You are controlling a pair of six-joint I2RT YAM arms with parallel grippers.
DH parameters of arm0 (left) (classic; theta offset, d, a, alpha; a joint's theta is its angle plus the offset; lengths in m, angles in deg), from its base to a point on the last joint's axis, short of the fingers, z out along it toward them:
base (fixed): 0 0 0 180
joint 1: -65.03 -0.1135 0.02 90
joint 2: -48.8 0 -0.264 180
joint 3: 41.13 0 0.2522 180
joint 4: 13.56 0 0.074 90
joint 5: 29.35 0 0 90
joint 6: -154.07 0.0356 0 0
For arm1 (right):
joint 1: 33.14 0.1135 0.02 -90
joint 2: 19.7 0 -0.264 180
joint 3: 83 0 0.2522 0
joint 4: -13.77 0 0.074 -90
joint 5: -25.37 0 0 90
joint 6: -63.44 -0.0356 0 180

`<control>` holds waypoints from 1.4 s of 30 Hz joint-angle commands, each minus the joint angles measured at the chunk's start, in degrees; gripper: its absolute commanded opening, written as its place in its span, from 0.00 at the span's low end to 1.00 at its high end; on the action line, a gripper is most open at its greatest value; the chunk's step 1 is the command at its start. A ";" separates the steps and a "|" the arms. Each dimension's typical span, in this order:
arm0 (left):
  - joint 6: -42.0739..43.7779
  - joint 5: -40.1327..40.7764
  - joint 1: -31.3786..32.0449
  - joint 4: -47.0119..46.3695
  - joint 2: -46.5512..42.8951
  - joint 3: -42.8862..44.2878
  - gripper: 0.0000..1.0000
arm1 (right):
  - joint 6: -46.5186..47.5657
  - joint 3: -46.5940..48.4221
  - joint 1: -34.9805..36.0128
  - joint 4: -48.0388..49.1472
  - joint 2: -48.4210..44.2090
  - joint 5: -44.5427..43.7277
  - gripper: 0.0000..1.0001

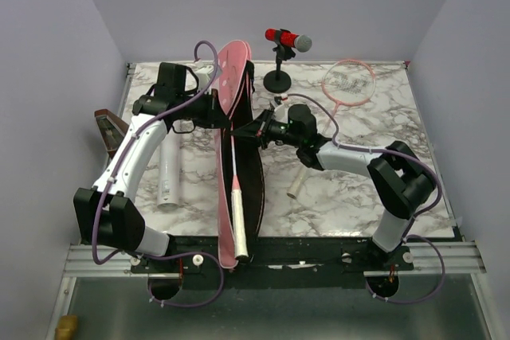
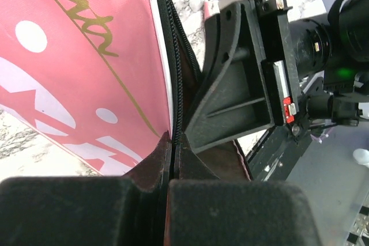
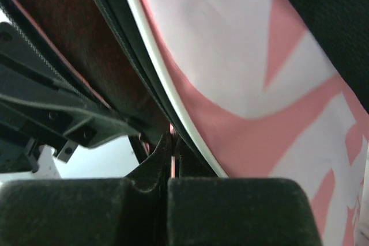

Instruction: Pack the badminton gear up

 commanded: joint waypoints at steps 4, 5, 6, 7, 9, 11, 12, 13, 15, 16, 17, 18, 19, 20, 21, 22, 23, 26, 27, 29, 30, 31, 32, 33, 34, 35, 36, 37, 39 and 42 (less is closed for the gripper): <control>1.00 -6.07 2.12 3.60 -1.82 1.68 0.00 | 13.94 5.90 -0.61 -10.51 -1.39 -4.96 0.01; 1.09 -6.42 2.29 3.87 -1.64 1.85 0.00 | 14.91 6.34 -0.79 -11.83 -1.38 -5.04 0.01; 1.18 -6.78 2.29 4.22 -1.64 2.03 0.00 | 15.79 6.70 -0.88 -12.54 -1.56 -5.22 0.01; 1.26 -7.04 2.38 4.48 -1.55 2.20 0.00 | 16.75 6.61 -1.05 -13.33 -1.82 -5.48 0.01; 1.44 -7.13 2.38 4.84 -1.64 2.21 0.00 | 17.99 6.44 -1.75 -14.82 -2.52 -5.75 0.01; 1.70 -7.31 2.38 5.19 -1.73 2.29 0.00 | 20.01 5.91 -2.37 -16.14 -3.58 -6.80 0.02; 1.70 -7.48 2.38 5.36 -1.64 2.12 0.00 | 21.06 5.65 -2.46 -16.93 -4.28 -7.76 0.02; 1.88 -7.48 2.38 5.28 -1.64 2.03 0.00 | 22.29 5.47 -2.54 -18.07 -4.81 -9.08 0.03; 1.97 -7.66 2.38 5.19 -1.38 1.68 0.00 | 24.05 4.95 -2.46 -18.78 -5.69 -10.66 0.04; 2.05 -7.75 2.38 5.19 -1.29 1.59 0.00 | 24.49 4.68 -2.37 -19.13 -5.95 -11.45 0.04; 2.06 -7.75 2.38 5.19 -1.20 1.42 0.00 | 24.93 4.24 -2.37 -18.96 -6.22 -11.98 0.04; 2.14 -7.83 2.47 5.19 -0.94 1.41 0.00 | 25.20 3.98 -2.37 -19.05 -6.39 -12.42 0.05; 2.06 -8.01 2.38 5.19 -0.76 1.33 0.00 | 25.55 3.72 -2.37 -19.05 -6.39 -12.69 0.06; 2.06 -8.18 2.47 5.19 -0.59 1.15 0.00 | 25.81 3.63 -2.28 -19.13 -6.31 -12.95 0.07; 1.97 -8.27 2.47 5.19 -0.50 1.15 0.00 | 25.99 3.54 -2.11 -19.40 -6.13 -13.30 0.07; 1.79 -8.45 2.47 5.02 -0.33 1.06 0.00 | 26.25 3.54 -1.76 -19.57 -5.87 -13.83 0.08; 1.62 -8.54 2.56 4.93 -0.15 0.98 0.00 | 26.43 3.71 -1.32 -19.92 -5.52 -14.27 0.09; 1.44 -8.45 2.65 4.93 0.29 1.24 0.00 | 26.17 4.15 0.09 -19.84 -3.94 -15.41 0.12; 1.44 -8.62 2.65 5.01 0.29 1.41 0.00 | 26.08 4.24 0.44 -19.75 -3.41 -15.85 0.13; 1.44 -8.63 2.65 5.19 0.47 1.76 0.00 | 25.82 4.68 1.32 -19.84 -2.71 -17.08 0.15; 1.53 -8.63 2.65 5.36 0.47 1.85 0.00 | 25.56 4.85 1.67 -19.84 -2.36 -17.61 0.18; 1.62 -8.54 2.65 5.37 0.55 1.94 0.00 | 25.47 5.03 1.85 -19.92 -2.09 -17.96 0.20; 1.70 -8.71 2.65 5.37 0.73 1.85 0.00 | 25.47 5.38 2.11 -19.93 -1.91 -18.31 0.23; 1.79 -8.71 2.65 5.45 0.73 1.94 0.00 | 25.55 5.82 2.37 -20.36 -1.74 -18.67 0.25; 1.88 -8.71 2.65 5.54 0.82 1.94 0.00 | 25.90 6.26 2.72 -21.15 -1.82 -19.02 0.29; 1.79 -8.63 2.65 5.54 0.82 1.85 0.00 | 26.43 6.70 2.90 -21.94 -2.09 -19.46 0.32; 1.97 -8.71 2.56 5.54 0.91 1.94 0.00 | 26.78 6.87 2.99 -22.90 -2.26 -19.63 0.34; 1.88 -8.80 2.47 5.54 0.99 1.94 0.00 | 27.04 6.88 3.08 -23.44 -2.96 -19.81 0.38; 1.53 -8.89 2.12 5.28 1.26 2.03 0.00 | 27.48 6.35 3.25 -24.58 -4.28 -20.07 0.42; 0.91 -9.68 1.33 5.10 1.96 2.03 0.00 | 28.10 5.04 3.34 -26.25 -6.74 -19.72 0.44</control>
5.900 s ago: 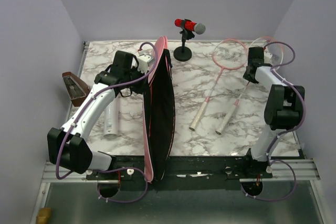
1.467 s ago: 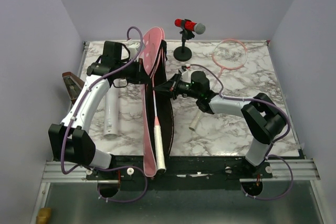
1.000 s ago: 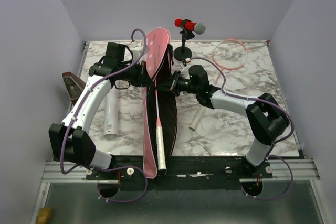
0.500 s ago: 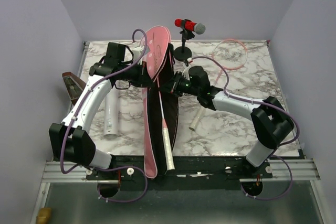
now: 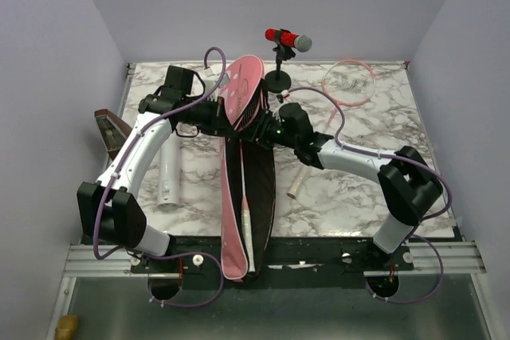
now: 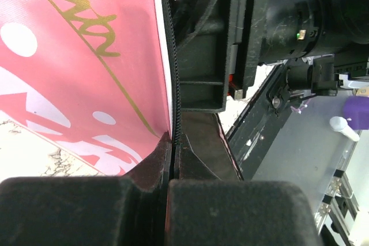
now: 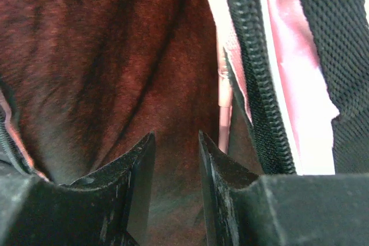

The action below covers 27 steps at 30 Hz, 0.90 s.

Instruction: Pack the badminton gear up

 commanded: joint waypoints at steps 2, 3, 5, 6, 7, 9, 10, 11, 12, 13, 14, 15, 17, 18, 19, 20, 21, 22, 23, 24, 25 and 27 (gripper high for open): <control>-1.45 -5.05 -1.17 -0.56 0.83 1.81 0.00 | 2.09 -1.68 0.52 -3.89 -6.75 -2.54 0.45; -1.36 -4.96 -1.25 -0.47 1.00 1.72 0.00 | 2.44 -2.30 0.44 -4.85 -8.15 -2.81 0.45; -1.19 -4.87 -1.43 -0.47 0.91 1.72 0.00 | 2.97 -3.35 0.52 -7.40 -11.58 -4.12 0.46; -1.27 -4.87 -1.60 -0.56 1.00 1.72 0.00 | 3.15 -3.97 0.52 -8.80 -13.51 -5.69 0.47; -1.27 -4.87 -1.69 -0.56 1.00 1.81 0.00 | 3.50 -4.50 0.35 -10.39 -15.62 -6.84 0.48; -1.36 -5.13 -1.87 -0.56 1.09 1.98 0.00 | 4.72 -5.03 0.44 -14.16 -19.31 -9.74 0.51; -1.45 -5.39 -1.96 -0.56 1.09 2.16 0.00 | 5.17 -4.85 0.44 -16.53 -20.72 -11.06 0.52; -1.54 -5.57 -2.04 -0.47 1.09 2.25 0.00 | 5.95 -4.77 0.26 -19.25 -22.74 -13.33 0.52; -1.54 -5.92 -2.13 -0.39 1.09 2.34 0.00 | 6.66 -4.68 0.17 -22.06 -24.15 -15.36 0.54; -1.62 -6.19 -2.13 -0.30 1.18 2.42 0.00 | 6.75 -4.59 -0.09 -24.44 -25.73 -17.64 0.55; -1.62 -6.28 -2.13 -0.38 1.00 2.51 0.00 | 6.66 -4.50 -1.05 -27.16 -27.05 -19.84 0.57; -1.62 -6.45 -2.13 -0.39 1.00 2.51 0.00 | 6.66 -4.67 -1.93 -29.19 -28.11 -21.08 0.57; -1.80 -6.63 -2.22 -0.39 1.00 2.60 0.00 | 6.58 -5.20 -6.66 -33.06 -29.52 -21.88 0.57; -1.89 -6.63 -2.22 -0.39 0.91 2.69 0.00 | 6.75 -5.81 -8.95 -34.47 -29.87 -21.36 0.57; -1.89 -6.72 -2.22 -0.47 0.83 2.69 0.00 | 7.27 -6.25 -11.93 -35.27 -29.79 -20.31 0.57; -1.89 -6.80 -2.22 -0.47 0.74 2.60 0.00 | 8.15 -6.69 -14.13 -35.88 -29.53 -20.04 0.57; -1.89 -6.72 -2.31 -0.47 0.74 2.60 0.00 | 9.46 -6.87 -15.98 -36.59 -28.66 -20.99 0.57; -1.89 -6.54 -2.31 -0.47 0.65 2.51 0.00 | 10.78 -6.53 -17.13 -37.29 -27.26 -22.13 0.57; -1.89 -6.63 -2.31 -0.47 0.56 2.51 0.00 | 12.19 -6.00 -17.93 -38.17 -25.24 -24.32 0.57; -1.80 -6.54 -2.31 -0.47 0.30 2.51 0.00 | 12.64 -5.12 -18.37 -38.96 -23.04 -26.17 0.56; -1.80 -6.54 -2.31 -0.56 0.30 2.34 0.00 | 13.86 -4.07 -18.63 -39.66 -20.41 -28.54 0.55; -1.80 -6.36 -2.31 -0.56 -0.05 2.42 0.00 | 14.22 -0.30 -18.81 -42.38 -14.88 -32.84 0.54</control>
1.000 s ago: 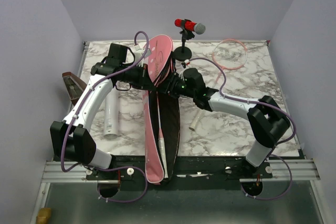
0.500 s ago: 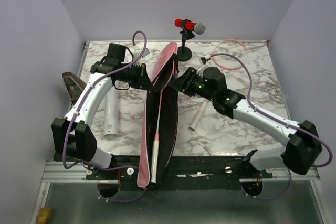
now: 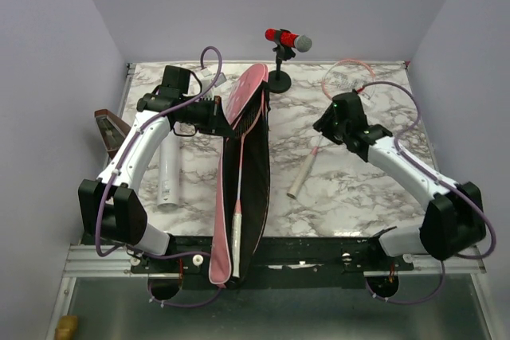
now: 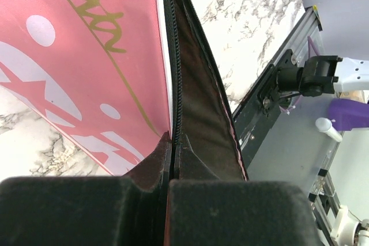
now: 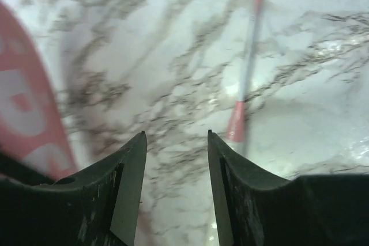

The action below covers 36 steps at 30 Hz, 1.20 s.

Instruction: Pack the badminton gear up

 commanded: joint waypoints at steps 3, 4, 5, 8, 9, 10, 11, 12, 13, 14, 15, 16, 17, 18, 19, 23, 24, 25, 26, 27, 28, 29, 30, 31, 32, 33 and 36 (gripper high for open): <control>-0.69 -3.46 -0.36 -1.02 -1.98 2.23 0.00 | 3.95 8.32 -0.28 -10.10 15.86 -12.53 0.51; -0.60 -3.46 -0.28 -1.11 -2.15 2.23 0.00 | 3.69 9.55 -0.28 -10.62 18.14 -13.23 0.50; -0.51 -3.46 -0.36 -1.02 -2.24 2.23 0.00 | 3.34 10.60 -0.28 -10.89 19.90 -14.28 0.50; -0.25 -3.46 -0.36 -0.84 -2.33 1.96 0.00 | 4.03 14.29 -0.28 -11.77 25.27 -17.71 0.49; -0.16 -3.46 -0.36 -0.76 -2.24 1.88 0.00 | 4.30 15.96 -0.37 -12.12 27.28 -18.67 0.49; -0.16 -3.37 -0.36 -0.76 -2.33 1.79 0.00 | 4.82 17.19 -0.37 -12.29 28.78 -19.38 0.49; -0.07 -3.37 -0.36 -0.76 -2.42 1.79 0.00 | 5.18 18.68 -0.37 -12.73 30.54 -20.00 0.49; -0.07 -3.28 -0.36 -0.76 -2.51 1.70 0.00 | 5.61 19.92 -0.37 -13.00 31.95 -20.52 0.49; -0.16 -3.37 -0.36 -0.84 -2.59 1.70 0.00 | 6.05 21.32 -0.37 -13.43 33.61 -21.14 0.49; -0.16 -3.28 -0.36 -0.84 -2.59 1.70 0.00 | 6.32 22.47 -0.45 -14.14 35.11 -21.75 0.48; -0.07 -3.37 -0.36 -0.93 -2.68 1.61 0.00 | 6.50 23.61 -0.63 -14.49 36.52 -22.28 0.47; -0.16 -3.37 -0.36 -1.02 -2.77 1.70 0.00 | 6.76 24.75 -0.80 -14.93 37.84 -22.90 0.47; -0.24 -3.46 -0.36 -1.02 -2.77 1.70 0.00 | 6.76 25.46 -0.98 -15.28 38.89 -23.34 0.47; -0.07 -3.37 -0.36 -1.02 -2.94 1.70 0.00 | 7.02 26.16 -1.50 -15.37 39.95 -23.43 0.47; -0.07 -3.37 -0.36 -1.02 -3.03 1.70 0.00 | 7.11 26.61 -1.68 -15.46 40.57 -23.60 0.47; 0.11 -3.19 -0.36 -0.93 -3.03 1.53 0.00 | 7.99 27.57 -3.09 -14.85 42.50 -23.34 0.47; 0.11 -3.37 -0.36 -1.11 -3.03 1.52 0.00 | 8.34 27.92 -3.26 -14.67 42.86 -23.26 0.47; -0.16 -3.28 -0.36 -1.19 -3.03 1.52 0.00 | 8.52 28.19 -3.27 -14.67 43.56 -23.34 0.46; -0.16 -3.45 -0.36 -1.20 -2.86 1.52 0.00 | 8.69 28.28 -3.35 -14.67 43.91 -23.17 0.46; -0.16 -3.37 -0.36 -1.28 -2.86 1.44 0.00 | 8.70 28.28 -3.44 -14.58 44.35 -22.91 0.45; -0.16 -3.37 -0.36 -1.28 -2.86 1.44 0.00 | 8.70 28.02 -3.53 -14.32 44.44 -22.64 0.42; -0.16 -3.28 -0.36 -1.37 -2.95 1.44 0.00 | 8.78 27.49 -3.53 -13.88 44.44 -22.47 0.38; -0.07 -3.19 -0.36 -1.37 -2.86 1.44 0.00 | 8.70 26.88 -3.53 -13.36 44.53 -22.29 0.34; -0.07 -3.11 -0.36 -1.37 -2.77 1.44 0.00 | 8.70 26.18 -3.53 -12.92 44.36 -22.11 0.27; 0.02 -3.10 -0.36 -1.37 -2.86 1.44 0.00 | 8.70 25.47 -3.53 -12.65 44.18 -21.94 0.22; 0.11 -3.10 -0.36 -1.37 -2.86 1.35 0.00 | 8.61 24.68 -3.53 -12.39 43.83 -21.68 0.16; 0.37 -2.67 -0.36 -1.46 -2.86 1.17 0.00 | 8.69 20.83 -3.62 -11.34 41.64 -20.97 0.00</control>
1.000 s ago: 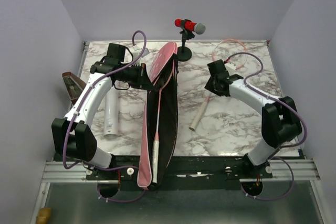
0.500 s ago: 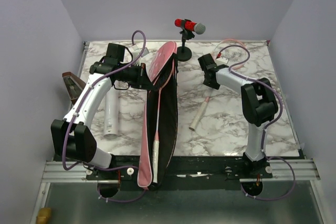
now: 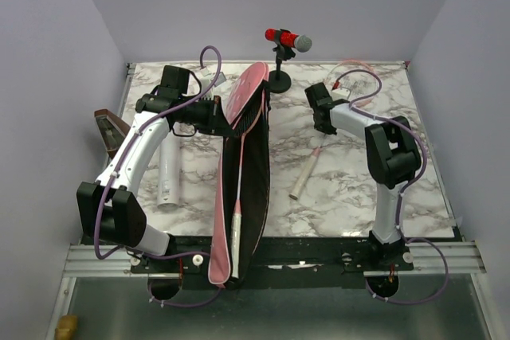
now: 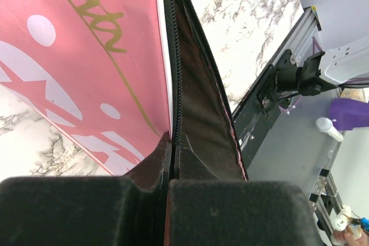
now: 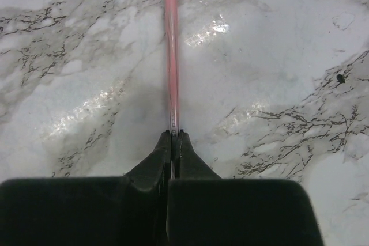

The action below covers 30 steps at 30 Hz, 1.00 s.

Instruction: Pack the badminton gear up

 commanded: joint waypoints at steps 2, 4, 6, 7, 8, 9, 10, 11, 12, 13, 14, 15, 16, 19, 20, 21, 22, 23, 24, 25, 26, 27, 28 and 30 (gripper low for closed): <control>0.30 -2.36 -0.36 -1.61 -1.81 1.00 0.00 | -0.11 -7.74 -0.03 0.89 -4.34 0.86 0.00; 0.13 -2.01 -0.36 -2.14 -1.72 0.74 0.00 | -0.03 -10.90 -0.03 1.41 -8.81 2.36 0.00; 0.04 -1.57 -0.36 -2.75 -1.46 0.64 0.00 | 0.24 -14.59 0.23 2.03 -14.61 4.29 0.00; 0.04 -1.39 -0.36 -3.02 -1.20 0.73 0.00 | 0.67 -16.26 0.58 1.77 -17.77 5.17 0.00; 0.04 -1.22 -0.36 -3.19 -0.93 0.91 0.00 | 1.37 -17.58 1.28 1.16 -20.41 5.79 0.00; 0.04 -1.22 -0.36 -3.28 -0.49 1.17 0.00 | 1.47 -18.81 2.42 -0.15 -23.66 5.79 0.00; 0.04 -1.13 -0.36 -3.11 -0.05 1.35 0.00 | 1.73 -19.78 3.65 -1.29 -26.47 5.53 0.00; 0.13 -1.04 -0.36 -3.19 0.30 1.52 0.00 | 1.82 -20.66 5.31 -3.13 -28.76 5.27 0.00; 0.22 -0.61 -0.36 -3.37 0.56 1.52 0.00 | 1.39 -21.37 6.89 -5.41 -31.13 5.00 0.00; 0.22 -0.25 -0.36 -3.54 0.65 1.44 0.00 | 0.77 -22.24 8.82 -7.61 -33.25 5.00 0.00; 0.30 -0.16 -0.45 -3.89 0.83 1.35 0.00 | 0.07 -22.86 10.58 -9.55 -35.62 4.74 0.00; 0.22 0.36 -0.45 -4.25 1.00 1.26 0.00 | -1.33 -23.65 12.86 -11.83 -37.64 4.65 0.00; 0.13 0.63 -0.54 -4.51 1.35 1.35 0.00 | -2.47 -24.27 14.98 -14.29 -39.66 4.22 0.00; -0.57 1.85 -0.54 -5.30 2.50 2.05 0.00 | -7.13 -25.85 21.75 -20.18 -45.29 4.47 0.00; -1.10 2.56 -0.54 -5.83 2.93 2.31 0.00 | -8.36 -26.12 23.94 -22.29 -46.61 4.91 0.00; -1.36 3.00 -0.63 -6.35 3.29 2.66 0.00 | -9.59 -26.12 25.79 -23.88 -47.76 5.35 0.00; -1.63 3.70 -0.63 -6.53 4.07 3.10 0.00 | -11.08 -26.03 27.90 -26.33 -48.47 5.27 0.00; -1.98 4.05 -0.54 -6.80 4.69 3.45 0.00 | -12.67 -25.68 30.00 -27.92 -49.26 4.83 0.00; -2.07 4.67 -0.54 -6.97 5.57 4.07 0.00 | -14.42 -25.33 32.55 -29.59 -49.70 4.65 0.00; -2.07 5.28 -0.63 -6.97 6.53 4.60 0.00 | -15.40 -24.63 34.40 -31.00 -49.96 4.30 0.00; -2.24 6.07 -0.63 -6.97 7.32 5.30 0.00 | -16.36 -23.93 36.51 -31.71 -49.97 4.12 0.00; -2.24 6.69 -0.63 -6.97 8.29 5.91 0.00 | -17.16 -22.97 38.27 -33.02 -49.53 3.69 0.00; -2.24 7.04 -0.63 -6.97 9.00 6.35 0.00 | -17.95 -22.00 39.77 -34.25 -48.74 3.42 0.00; -2.24 7.57 -0.63 -6.80 10.40 7.23 0.00 | -19.44 -19.98 42.41 -36.72 -47.42 2.54 0.00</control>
